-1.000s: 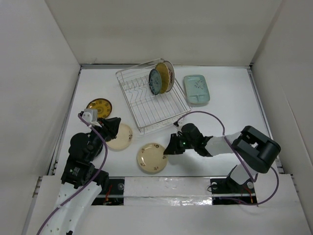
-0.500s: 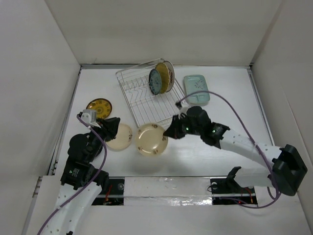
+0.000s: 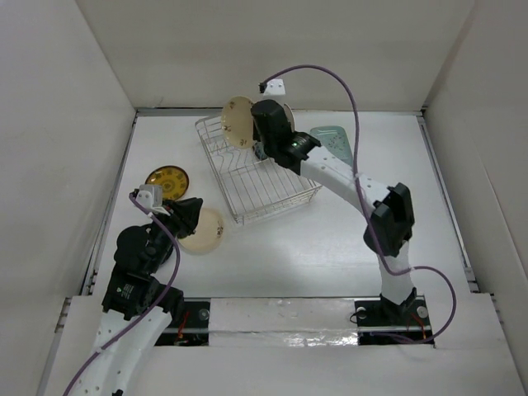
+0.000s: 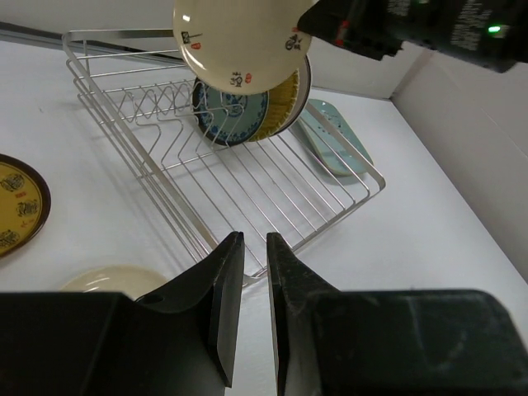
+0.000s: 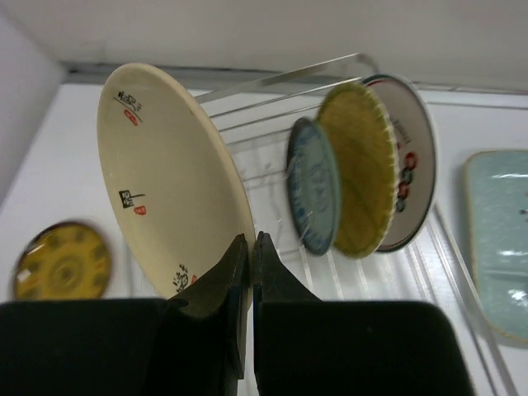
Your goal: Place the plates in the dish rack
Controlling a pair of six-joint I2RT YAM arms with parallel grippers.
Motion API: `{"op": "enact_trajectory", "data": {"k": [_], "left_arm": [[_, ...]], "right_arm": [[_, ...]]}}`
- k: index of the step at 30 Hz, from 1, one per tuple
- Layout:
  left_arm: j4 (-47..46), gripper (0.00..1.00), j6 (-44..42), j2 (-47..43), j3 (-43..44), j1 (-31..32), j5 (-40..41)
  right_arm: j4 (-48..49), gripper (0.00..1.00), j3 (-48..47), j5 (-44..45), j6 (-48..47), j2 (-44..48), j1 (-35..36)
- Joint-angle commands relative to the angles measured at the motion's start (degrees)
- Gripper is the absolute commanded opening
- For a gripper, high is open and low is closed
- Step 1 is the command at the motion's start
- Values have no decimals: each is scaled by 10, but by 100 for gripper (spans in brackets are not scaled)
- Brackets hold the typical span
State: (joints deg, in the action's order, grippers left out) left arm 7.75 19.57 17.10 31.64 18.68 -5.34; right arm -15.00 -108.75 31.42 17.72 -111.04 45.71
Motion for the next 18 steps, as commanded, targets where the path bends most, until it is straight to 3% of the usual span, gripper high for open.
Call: {"op": "enact_trajectory", "data": {"k": [1, 8, 18], "left_arm": [[-18, 15, 1, 0, 3, 3, -3], [-19, 15, 1, 4, 3, 3, -5], [-19, 15, 0, 6, 3, 3, -5]], "right_arm": [[-27, 0, -91, 172, -58, -58, -1], [-15, 0, -216, 275, -128, -164, -1], [18, 0, -229, 310, -189, -199, 4]]}}
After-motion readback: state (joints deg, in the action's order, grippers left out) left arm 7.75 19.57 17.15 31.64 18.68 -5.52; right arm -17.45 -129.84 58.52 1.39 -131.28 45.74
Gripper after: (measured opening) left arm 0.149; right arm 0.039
